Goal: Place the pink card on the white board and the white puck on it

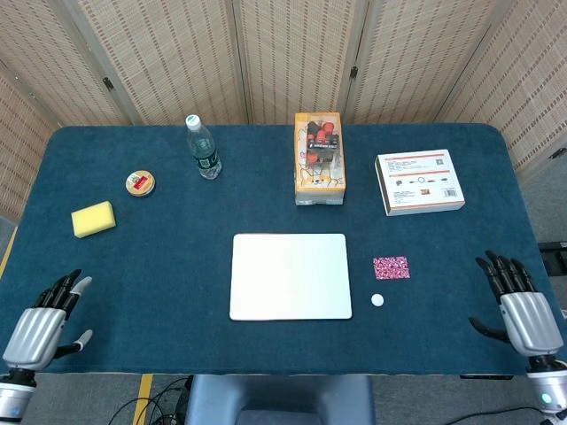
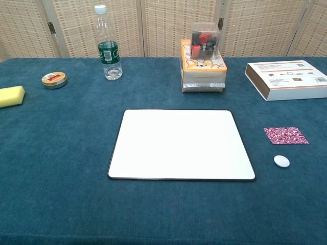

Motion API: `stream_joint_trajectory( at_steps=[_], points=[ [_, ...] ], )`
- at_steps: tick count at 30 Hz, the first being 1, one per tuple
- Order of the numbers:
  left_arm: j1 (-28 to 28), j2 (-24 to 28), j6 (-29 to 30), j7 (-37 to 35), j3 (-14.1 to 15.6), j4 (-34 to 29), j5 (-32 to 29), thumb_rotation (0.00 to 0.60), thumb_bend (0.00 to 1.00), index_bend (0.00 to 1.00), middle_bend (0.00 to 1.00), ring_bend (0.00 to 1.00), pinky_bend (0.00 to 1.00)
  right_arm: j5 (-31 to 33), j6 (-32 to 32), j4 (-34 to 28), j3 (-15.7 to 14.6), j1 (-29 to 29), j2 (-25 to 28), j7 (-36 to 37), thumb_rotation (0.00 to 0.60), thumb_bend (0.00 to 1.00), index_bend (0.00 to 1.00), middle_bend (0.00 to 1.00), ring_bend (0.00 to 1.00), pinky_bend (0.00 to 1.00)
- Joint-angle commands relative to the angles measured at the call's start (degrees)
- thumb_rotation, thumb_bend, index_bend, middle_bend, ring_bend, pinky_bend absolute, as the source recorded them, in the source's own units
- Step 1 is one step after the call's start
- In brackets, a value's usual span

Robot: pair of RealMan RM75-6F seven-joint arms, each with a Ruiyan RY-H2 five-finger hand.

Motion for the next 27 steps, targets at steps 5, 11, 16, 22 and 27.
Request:
stream_joint_trajectory(
  at_steps=[5, 11, 16, 22, 27],
  points=[
    [1.19, 1.12, 2.60, -2.27, 0.25, -0.03, 1.32, 0.600, 0.29, 0.04, 0.01, 0.09, 0.22, -2.74, -6.98, -1.27, 2.38, 7.95, 4.11, 3.18, 0.600, 0.08, 0.08, 0.00, 0.00, 0.00],
    [1.41, 1.90, 3.05, -4.97, 0.42, 0.10, 1.95, 0.600, 0.29, 0.04, 0.01, 0.09, 0.22, 1.69, -20.16, -5.86, 3.32, 14.76, 9.21, 9.26, 0.600, 0.08, 0.24, 0.00, 0.00, 0.00],
    [1.22, 2.61, 2.73, -7.55, 0.57, 0.54, 2.34, 0.600, 0.29, 0.04, 0.01, 0.09, 0.22, 5.88, -25.78, -5.26, 4.10, 17.92, 8.18, 3.65, 0.600, 0.09, 0.26, 0.00, 0.00, 0.00],
    [0.99, 2.57, 2.52, -8.70, 0.37, 0.91, 2.38, 0.600, 0.29, 0.04, 0.01, 0.09, 0.22, 11.51, -29.62, -4.34, 4.65, 20.17, 5.19, -3.77, 0.600, 0.09, 0.26, 0.02, 0.00, 0.00],
    [0.62, 2.73, 1.90, -9.27, 0.59, 0.95, 2.88, 0.600, 0.29, 0.03, 0.01, 0.09, 0.22, 15.45, -31.22, -2.65, 4.55, 21.57, 1.65, -10.14, 0.600, 0.09, 0.27, 0.02, 0.00, 0.00]
  ],
)
